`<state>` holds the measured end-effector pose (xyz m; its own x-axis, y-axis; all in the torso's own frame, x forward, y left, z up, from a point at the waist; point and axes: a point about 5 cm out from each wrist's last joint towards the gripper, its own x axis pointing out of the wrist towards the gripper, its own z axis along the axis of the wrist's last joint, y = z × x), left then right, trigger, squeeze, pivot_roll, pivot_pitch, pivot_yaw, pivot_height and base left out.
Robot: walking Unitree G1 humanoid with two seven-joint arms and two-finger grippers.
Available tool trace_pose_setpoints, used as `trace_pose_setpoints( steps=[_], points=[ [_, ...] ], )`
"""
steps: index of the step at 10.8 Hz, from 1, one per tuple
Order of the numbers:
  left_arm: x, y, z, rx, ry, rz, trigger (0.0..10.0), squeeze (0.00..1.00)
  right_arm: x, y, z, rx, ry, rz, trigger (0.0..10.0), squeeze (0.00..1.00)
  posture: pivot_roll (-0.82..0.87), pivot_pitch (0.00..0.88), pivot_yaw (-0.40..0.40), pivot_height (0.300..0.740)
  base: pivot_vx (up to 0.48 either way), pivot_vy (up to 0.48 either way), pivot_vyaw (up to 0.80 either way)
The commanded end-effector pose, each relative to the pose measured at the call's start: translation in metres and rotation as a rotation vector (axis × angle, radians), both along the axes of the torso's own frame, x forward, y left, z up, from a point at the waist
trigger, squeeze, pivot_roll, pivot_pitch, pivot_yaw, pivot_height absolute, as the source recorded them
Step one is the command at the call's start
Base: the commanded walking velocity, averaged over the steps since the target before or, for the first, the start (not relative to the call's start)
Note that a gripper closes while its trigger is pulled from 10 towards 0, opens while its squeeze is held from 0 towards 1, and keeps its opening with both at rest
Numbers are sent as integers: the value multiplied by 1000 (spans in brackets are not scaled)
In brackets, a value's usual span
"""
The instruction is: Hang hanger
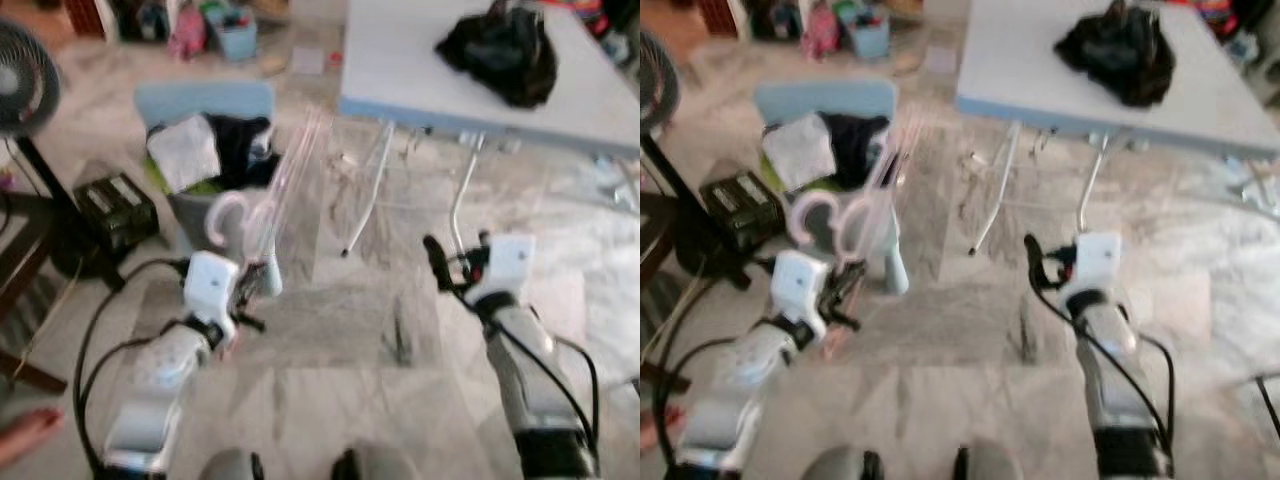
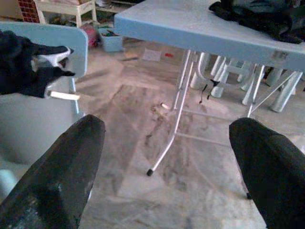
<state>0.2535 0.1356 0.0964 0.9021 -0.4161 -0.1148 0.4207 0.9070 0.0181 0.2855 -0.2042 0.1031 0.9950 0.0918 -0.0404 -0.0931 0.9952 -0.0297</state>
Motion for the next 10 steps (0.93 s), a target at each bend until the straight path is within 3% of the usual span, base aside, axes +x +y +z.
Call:
trace_pose_setpoints(
  steps=[1,6,7,8,10],
  points=[
    [-3,-9,1,-14,-8,-34,10000,0,-2,-9,0,-17,3,-21,10000,0,-26,111,-76,740,300,0,0],
    [-3,-1,-2,20,6,-29,10000,0,1,-15,1,-59,3,-23,10000,0,-28,110,-78,740,238,0,0],
    [0,6,-8,64,52,-16,10000,0,4,-19,0,-127,29,37,10000,0,-28,110,-78,740,0,0,0],
    [0,12,-18,135,117,-76,10000,0,6,-21,0,-220,63,167,10000,0,-30,111,-78,740,0,0,0],
    [-13,21,-44,325,283,-292,10000,0,9,-29,3,-366,117,360,10000,0,-35,110,-76,740,0,0,0]
  ],
)
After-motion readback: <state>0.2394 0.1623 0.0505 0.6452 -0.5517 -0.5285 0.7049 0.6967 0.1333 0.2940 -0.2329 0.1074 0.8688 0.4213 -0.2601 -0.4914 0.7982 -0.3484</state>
